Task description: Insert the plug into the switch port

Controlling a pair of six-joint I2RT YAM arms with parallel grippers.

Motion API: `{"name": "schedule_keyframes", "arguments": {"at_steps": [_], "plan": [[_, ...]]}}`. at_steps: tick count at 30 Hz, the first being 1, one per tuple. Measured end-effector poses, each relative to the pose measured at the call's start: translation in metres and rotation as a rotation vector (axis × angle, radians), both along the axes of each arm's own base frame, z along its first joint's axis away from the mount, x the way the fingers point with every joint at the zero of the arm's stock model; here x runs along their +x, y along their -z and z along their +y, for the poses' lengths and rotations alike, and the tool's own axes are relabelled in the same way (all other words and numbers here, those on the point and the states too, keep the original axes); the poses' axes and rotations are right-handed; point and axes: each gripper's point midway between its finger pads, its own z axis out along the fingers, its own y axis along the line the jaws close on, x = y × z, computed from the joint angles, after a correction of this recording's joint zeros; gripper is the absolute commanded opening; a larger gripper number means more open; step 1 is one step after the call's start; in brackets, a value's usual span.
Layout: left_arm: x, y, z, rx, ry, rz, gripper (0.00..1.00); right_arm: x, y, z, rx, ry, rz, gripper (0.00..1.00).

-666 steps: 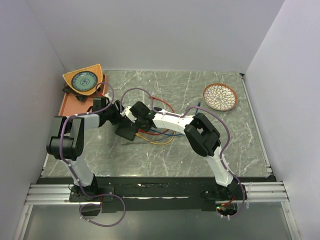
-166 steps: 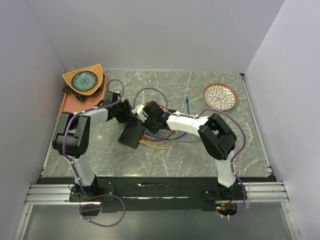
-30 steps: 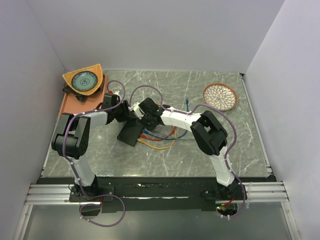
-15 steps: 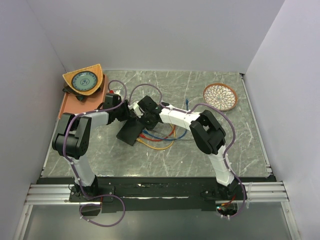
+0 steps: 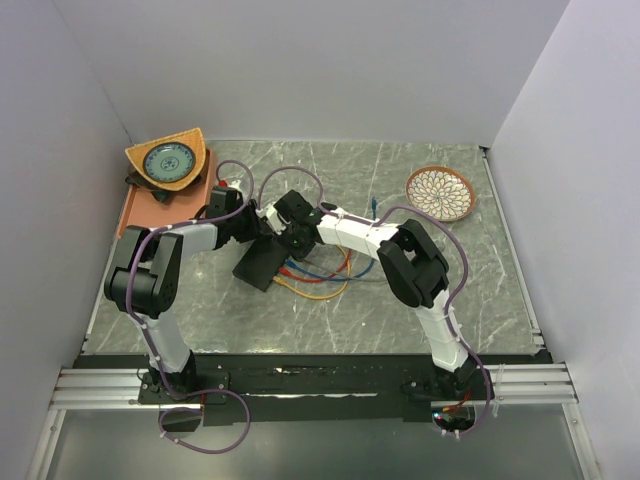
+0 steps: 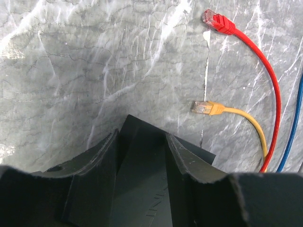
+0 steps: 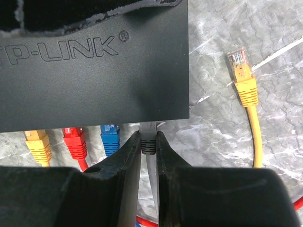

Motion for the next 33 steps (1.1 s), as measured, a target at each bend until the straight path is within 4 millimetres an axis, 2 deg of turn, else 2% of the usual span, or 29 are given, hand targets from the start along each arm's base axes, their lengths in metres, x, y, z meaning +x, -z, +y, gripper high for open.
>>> {"name": "schedule_keyframes", "arguments": {"at_steps": [5,6,7,12,13,18,19,21,23,28,30,31,33], "plan": [[0.0,0.0,-0.002,0.009,-0.002,-0.002,0.59,0.0,0.002,0.0,0.005,0.007,-0.001,0.0],[0.0,0.0,-0.003,0.01,0.0,-0.002,0.65,0.0,0.002,0.0,0.006,0.007,-0.001,0.0],[0.0,0.0,-0.004,0.011,0.002,-0.003,0.67,0.0,0.002,0.0,0.007,0.007,-0.002,0.06],[0.001,-0.003,-0.001,0.017,-0.027,0.009,0.84,0.005,0.0,0.003,0.044,0.026,-0.021,0.18],[0.0,-0.004,-0.001,0.019,-0.028,0.007,0.86,0.007,-0.001,0.005,0.055,0.025,-0.03,0.24],[-0.008,-0.005,0.011,0.042,-0.069,0.056,0.97,0.009,-0.003,0.013,0.096,0.02,-0.063,0.41],[-0.01,-0.005,0.015,0.044,-0.078,0.071,0.99,0.011,-0.006,0.016,0.111,0.019,-0.076,0.47],[-0.017,-0.008,0.019,0.04,-0.093,0.1,0.96,0.017,-0.013,0.021,0.137,0.023,-0.11,0.49],[-0.02,-0.012,0.023,0.038,-0.105,0.112,0.96,0.019,-0.017,0.022,0.149,0.027,-0.133,0.61],[-0.025,-0.038,0.036,0.051,-0.146,0.083,0.96,0.024,-0.036,0.019,0.17,0.057,-0.182,0.85],[-0.025,-0.059,0.039,0.048,-0.157,0.036,0.96,0.023,-0.046,0.015,0.175,0.072,-0.199,0.91],[-0.024,-0.07,0.04,0.043,-0.161,0.006,0.96,0.023,-0.053,0.012,0.178,0.079,-0.211,0.97],[-0.024,-0.094,0.041,0.029,-0.167,-0.057,0.96,0.022,-0.071,0.009,0.196,0.092,-0.234,0.99]]}}
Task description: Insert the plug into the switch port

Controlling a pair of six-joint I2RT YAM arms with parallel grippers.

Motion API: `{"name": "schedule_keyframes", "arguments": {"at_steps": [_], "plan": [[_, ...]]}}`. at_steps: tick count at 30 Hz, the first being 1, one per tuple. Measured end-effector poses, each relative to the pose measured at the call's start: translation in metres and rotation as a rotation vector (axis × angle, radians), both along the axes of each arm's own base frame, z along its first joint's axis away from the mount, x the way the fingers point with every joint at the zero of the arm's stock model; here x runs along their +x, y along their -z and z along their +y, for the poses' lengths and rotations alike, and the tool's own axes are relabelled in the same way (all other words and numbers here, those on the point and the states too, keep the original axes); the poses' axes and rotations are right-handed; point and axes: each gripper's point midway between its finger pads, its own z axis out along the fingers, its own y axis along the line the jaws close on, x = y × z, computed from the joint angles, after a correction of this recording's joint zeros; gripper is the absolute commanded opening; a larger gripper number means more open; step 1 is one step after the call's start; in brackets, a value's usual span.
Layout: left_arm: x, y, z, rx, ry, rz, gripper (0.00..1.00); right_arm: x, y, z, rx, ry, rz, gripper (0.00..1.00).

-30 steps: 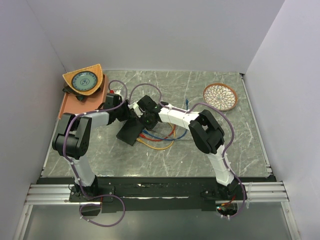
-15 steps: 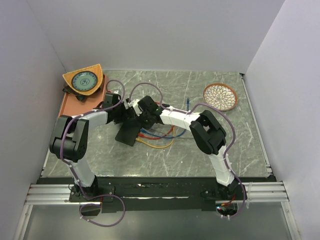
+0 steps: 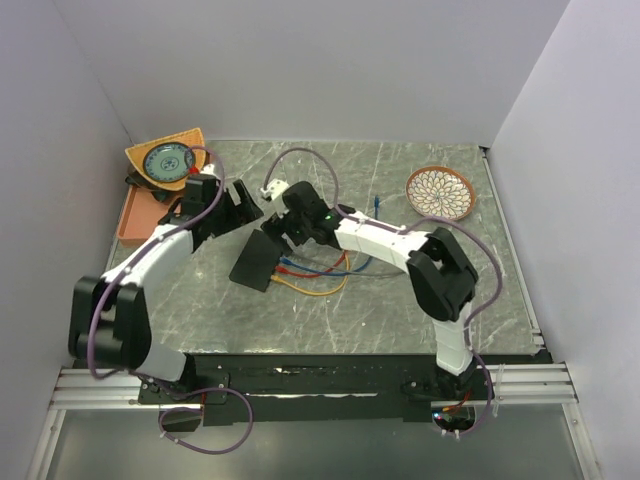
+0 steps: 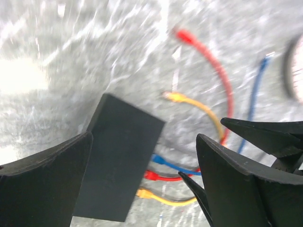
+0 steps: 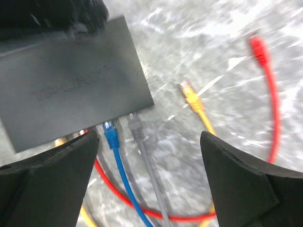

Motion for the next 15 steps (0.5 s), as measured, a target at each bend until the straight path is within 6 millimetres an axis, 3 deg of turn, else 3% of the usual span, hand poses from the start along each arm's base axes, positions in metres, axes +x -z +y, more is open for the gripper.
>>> {"name": "schedule_keyframes", "arguments": {"at_steps": [7,11,15], "plan": [[-0.008,-0.068,0.004,-0.028,-0.003,-0.201,0.96,-0.008,-0.073,-0.013,0.1,0.032,-0.09,0.99],[-0.022,-0.091,0.006,-0.044,-0.002,-0.285,0.96,-0.023,-0.108,-0.027,0.165,0.047,-0.121,0.99],[-0.037,-0.107,0.009,-0.062,-0.005,-0.353,0.96,-0.047,-0.129,-0.048,0.219,0.06,-0.126,0.99]]}}
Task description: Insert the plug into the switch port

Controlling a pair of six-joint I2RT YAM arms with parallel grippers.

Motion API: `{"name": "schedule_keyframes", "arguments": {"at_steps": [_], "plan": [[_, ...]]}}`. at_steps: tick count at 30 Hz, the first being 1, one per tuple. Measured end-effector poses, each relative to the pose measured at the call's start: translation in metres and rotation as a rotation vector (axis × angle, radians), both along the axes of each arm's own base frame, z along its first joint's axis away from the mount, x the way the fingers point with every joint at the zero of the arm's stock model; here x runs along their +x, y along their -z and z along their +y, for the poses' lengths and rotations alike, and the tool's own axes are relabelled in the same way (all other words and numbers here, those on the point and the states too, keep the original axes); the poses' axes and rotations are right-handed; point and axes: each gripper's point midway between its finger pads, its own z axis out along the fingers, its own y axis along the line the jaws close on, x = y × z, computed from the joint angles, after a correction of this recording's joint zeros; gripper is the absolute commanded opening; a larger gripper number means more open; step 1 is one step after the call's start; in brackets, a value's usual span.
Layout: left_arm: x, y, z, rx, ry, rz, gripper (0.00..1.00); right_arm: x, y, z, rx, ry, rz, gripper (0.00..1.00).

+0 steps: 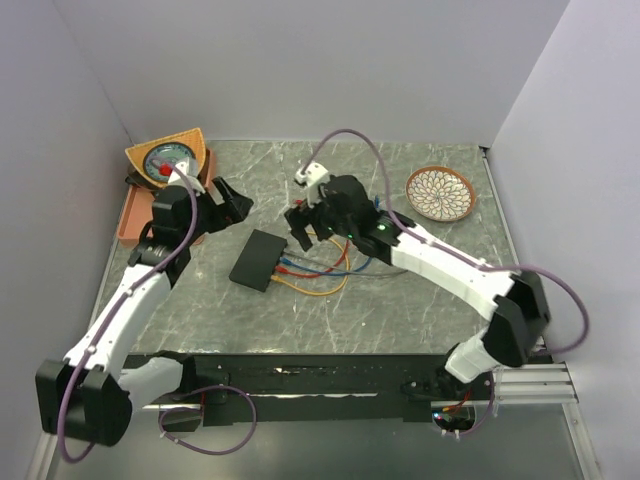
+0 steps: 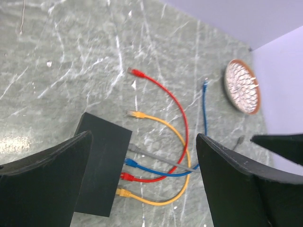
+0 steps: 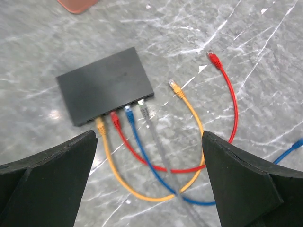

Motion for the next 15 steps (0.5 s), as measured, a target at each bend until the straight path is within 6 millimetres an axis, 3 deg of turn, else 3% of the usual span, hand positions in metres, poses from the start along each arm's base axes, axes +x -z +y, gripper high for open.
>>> {"name": "schedule_keyframes", "arguments": {"at_steps": [6,15], "plan": [[-0.011,-0.021,0.001,-0.03,-0.003,-0.06,0.96,-0.04,-0.013,-0.036,0.093,0.033,0.016,0.99],[-0.022,0.0,-0.01,-0.077,0.051,0.015,0.96,-0.089,0.013,-0.07,0.223,0.072,0.102,0.99]]}}
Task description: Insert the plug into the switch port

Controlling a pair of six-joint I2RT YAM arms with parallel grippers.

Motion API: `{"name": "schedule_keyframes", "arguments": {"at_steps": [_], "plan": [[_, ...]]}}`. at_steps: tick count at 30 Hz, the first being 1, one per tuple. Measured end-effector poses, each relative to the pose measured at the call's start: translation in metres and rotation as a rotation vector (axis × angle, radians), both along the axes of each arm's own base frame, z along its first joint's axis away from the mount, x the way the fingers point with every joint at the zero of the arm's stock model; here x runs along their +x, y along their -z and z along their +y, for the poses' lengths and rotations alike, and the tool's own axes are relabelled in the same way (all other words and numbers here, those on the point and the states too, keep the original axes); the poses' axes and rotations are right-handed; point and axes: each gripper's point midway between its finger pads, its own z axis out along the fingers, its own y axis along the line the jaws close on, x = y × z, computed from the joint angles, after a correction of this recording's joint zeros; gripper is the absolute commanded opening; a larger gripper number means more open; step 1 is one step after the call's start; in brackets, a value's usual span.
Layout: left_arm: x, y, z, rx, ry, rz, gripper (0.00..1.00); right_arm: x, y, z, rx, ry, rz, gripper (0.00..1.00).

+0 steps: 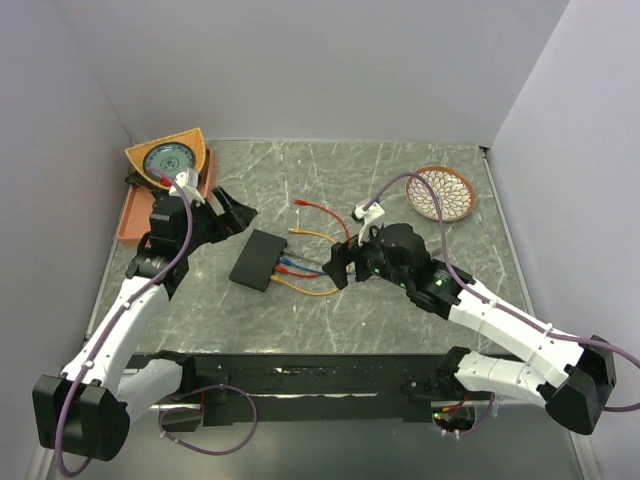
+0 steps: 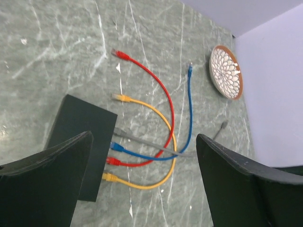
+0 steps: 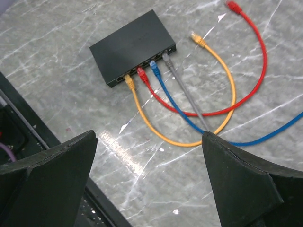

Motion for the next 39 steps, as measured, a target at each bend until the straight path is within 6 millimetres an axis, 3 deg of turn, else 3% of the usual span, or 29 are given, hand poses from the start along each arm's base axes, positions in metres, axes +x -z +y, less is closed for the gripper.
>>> {"name": "schedule_keyframes", "arguments": {"at_steps": [5,13,18,26,32,39], "plan": [[-0.021,0.006,-0.001,-0.019,0.027,-0.01,0.96,-0.002,-0.001,-0.003,0.021,0.023,0.016,0.99],[-0.039,-0.031,0.009,-0.034,-0.009,-0.151,0.96,-0.005,-0.019,-0.011,0.055,0.04,-0.025,0.99],[-0.037,-0.031,0.015,-0.022,-0.039,-0.157,0.96,-0.005,-0.044,-0.014,0.147,0.046,-0.123,0.99],[-0.036,-0.037,0.034,0.0,-0.144,-0.202,0.96,0.004,-0.039,-0.019,0.192,0.09,-0.215,0.99],[-0.033,-0.045,0.049,0.014,-0.232,-0.256,0.96,0.015,-0.05,-0.021,0.238,0.148,-0.253,0.99],[-0.019,-0.028,0.067,0.042,-0.345,-0.241,0.96,0.04,-0.045,-0.026,0.211,0.254,-0.315,0.99]]}}
